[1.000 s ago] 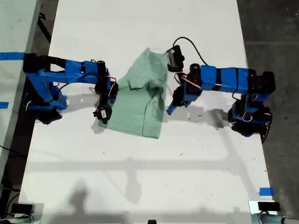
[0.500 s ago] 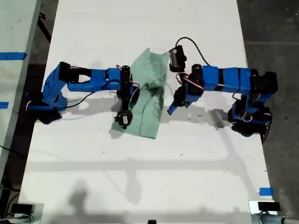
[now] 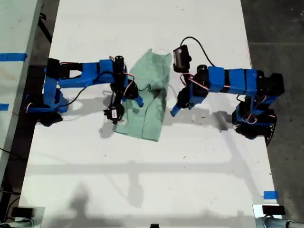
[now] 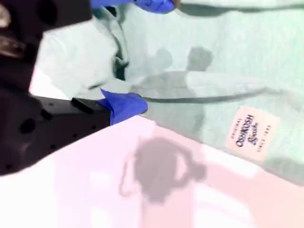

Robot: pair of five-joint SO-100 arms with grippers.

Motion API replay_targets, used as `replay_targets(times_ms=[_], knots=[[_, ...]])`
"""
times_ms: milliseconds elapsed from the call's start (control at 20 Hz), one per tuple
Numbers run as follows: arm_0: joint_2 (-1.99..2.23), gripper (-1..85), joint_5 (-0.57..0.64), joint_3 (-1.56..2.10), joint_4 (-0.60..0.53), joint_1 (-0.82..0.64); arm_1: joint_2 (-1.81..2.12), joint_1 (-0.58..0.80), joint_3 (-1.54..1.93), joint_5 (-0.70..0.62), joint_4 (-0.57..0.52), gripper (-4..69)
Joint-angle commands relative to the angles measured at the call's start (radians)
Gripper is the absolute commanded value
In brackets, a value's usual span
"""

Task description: Fold tshirt

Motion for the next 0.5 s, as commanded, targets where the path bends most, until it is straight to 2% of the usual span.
replay_targets(times_ms=[0,200,350,450], knots=[[0.4,29.3,0.015,0.224,-0.005,-0.037,0.103,-0.021,-0.011,0.021,0.02,29.3],[0.655,30.2,-0.032,0.566,-0.091,0.008,0.084,-0.051,-0.092,0.026,0.029,27.7],[0.678,30.4,-0.115,0.634,-0.098,0.097,-0.026,-0.094,-0.235,0.049,0.029,27.8],[0.676,30.2,-0.147,0.649,-0.14,0.137,-0.127,-0.117,-0.334,0.08,0.031,32.6]])
